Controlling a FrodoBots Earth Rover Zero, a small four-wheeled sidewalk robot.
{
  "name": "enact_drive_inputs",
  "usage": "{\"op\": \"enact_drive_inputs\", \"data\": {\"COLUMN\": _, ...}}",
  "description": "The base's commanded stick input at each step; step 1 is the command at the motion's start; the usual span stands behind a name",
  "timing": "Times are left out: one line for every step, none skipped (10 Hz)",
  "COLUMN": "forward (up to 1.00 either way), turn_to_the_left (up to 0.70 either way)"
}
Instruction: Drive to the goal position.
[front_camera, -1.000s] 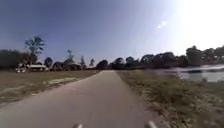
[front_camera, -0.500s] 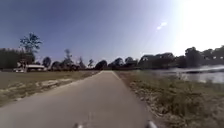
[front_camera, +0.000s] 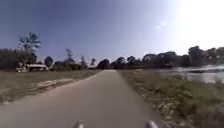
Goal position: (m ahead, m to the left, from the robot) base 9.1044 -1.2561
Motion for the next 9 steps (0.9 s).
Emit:
{"op": "enact_drive_inputs", "data": {"forward": 1.0, "turn_to_the_left": 0.03}}
{"op": "enact_drive_inputs", "data": {"forward": 1.0, "turn_to_the_left": 0.05}}
{"op": "enact_drive_inputs", "data": {"forward": 1.0, "turn_to_the_left": 0.18}}
{"op": "enact_drive_inputs", "data": {"forward": 1.0, "turn_to_the_left": 0.36}}
{"op": "enact_drive_inputs", "data": {"forward": 1.0, "turn_to_the_left": 0.12}}
{"op": "enact_drive_inputs", "data": {"forward": 1.0, "turn_to_the_left": 0.04}}
{"op": "enact_drive_inputs", "data": {"forward": 1.0, "turn_to_the_left": 0.03}}
{"op": "enact_drive_inputs", "data": {"forward": 1.0, "turn_to_the_left": 0.03}}
{"op": "enact_drive_inputs", "data": {"forward": 1.0, "turn_to_the_left": 0.03}}
